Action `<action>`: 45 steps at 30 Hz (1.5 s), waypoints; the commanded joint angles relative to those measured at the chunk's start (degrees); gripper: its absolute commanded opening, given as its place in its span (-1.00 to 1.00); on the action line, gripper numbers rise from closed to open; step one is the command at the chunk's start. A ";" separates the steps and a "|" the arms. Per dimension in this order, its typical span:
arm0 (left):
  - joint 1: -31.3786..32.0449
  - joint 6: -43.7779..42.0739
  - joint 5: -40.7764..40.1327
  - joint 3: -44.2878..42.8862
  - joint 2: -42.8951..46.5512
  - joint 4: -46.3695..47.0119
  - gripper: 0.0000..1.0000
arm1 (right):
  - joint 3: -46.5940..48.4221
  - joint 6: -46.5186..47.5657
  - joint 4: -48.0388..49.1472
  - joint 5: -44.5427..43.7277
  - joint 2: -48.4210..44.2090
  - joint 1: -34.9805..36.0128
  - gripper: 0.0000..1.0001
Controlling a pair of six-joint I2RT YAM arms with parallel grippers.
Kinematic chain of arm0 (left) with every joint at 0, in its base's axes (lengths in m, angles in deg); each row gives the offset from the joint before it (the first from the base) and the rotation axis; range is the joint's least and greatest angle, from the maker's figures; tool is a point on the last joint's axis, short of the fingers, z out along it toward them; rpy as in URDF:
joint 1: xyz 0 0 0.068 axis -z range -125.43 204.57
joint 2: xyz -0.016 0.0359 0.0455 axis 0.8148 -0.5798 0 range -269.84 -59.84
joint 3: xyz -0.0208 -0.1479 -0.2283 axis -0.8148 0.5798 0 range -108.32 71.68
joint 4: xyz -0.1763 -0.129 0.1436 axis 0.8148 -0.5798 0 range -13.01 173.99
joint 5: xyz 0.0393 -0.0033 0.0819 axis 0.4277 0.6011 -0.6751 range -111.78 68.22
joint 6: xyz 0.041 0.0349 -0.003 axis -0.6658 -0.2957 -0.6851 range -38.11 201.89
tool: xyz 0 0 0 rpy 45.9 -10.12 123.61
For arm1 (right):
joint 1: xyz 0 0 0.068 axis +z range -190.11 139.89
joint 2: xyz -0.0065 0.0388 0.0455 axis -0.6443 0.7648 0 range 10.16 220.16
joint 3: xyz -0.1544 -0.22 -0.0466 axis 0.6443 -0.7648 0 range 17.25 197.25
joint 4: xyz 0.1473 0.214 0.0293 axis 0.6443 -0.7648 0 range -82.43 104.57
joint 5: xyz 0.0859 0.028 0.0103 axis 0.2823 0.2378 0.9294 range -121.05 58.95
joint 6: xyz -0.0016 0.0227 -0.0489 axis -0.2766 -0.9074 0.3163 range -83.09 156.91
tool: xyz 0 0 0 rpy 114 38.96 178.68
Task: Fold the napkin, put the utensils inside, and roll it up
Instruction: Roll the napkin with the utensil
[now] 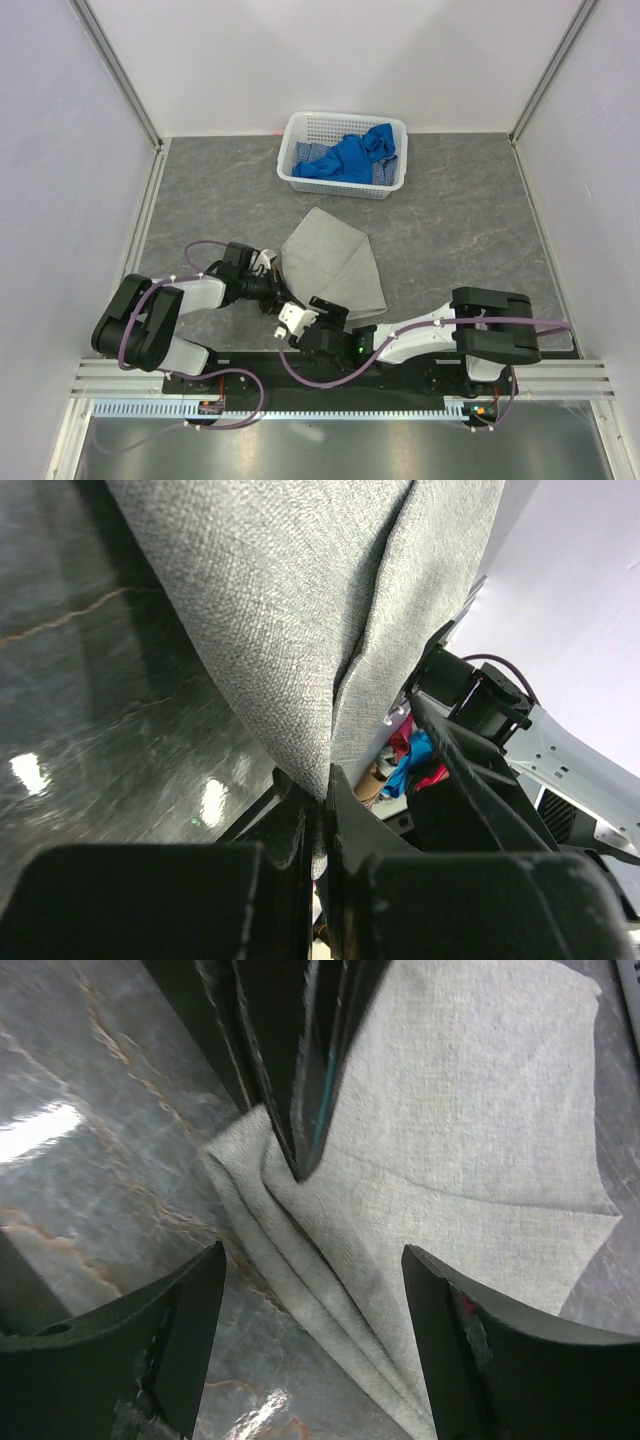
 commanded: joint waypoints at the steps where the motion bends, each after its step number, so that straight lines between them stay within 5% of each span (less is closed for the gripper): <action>1: -1.77 -3.99 2.95 -1.23 -0.55 -2.12 -0.96 | 1.41 -0.04 0.34 -5.76 1.57 -0.88 0.56; 15: -6.69 -7.51 5.58 -1.05 -0.99 -4.50 -0.96 | -4.13 -1.71 -1.25 -5.06 1.05 -4.57 -0.02; 24: -7.40 -9.88 5.77 -1.93 -2.14 -4.94 -0.93 | -3.44 5.05 -0.54 3.46 0.34 -5.10 -0.52; 26: -7.49 -10.24 4.89 -2.28 -1.96 -5.38 -0.80 | -1.68 5.93 -3.70 6.27 0.95 -5.88 -0.60; 30: -7.49 -9.71 -0.03 -2.37 1.54 -5.64 -0.15 | 1.22 6.03 -9.59 11.10 1.66 -7.56 -0.62; 35: -7.66 -9.01 -10.81 -1.32 10.22 -5.99 0.35 | 8.76 5.41 -20.48 21.55 3.58 -10.89 -0.62; 45: -7.75 -9.80 -34.04 6.15 29.91 -4.94 0.49 | 19.24 5.15 -35.78 43.16 6.76 -18.89 -0.70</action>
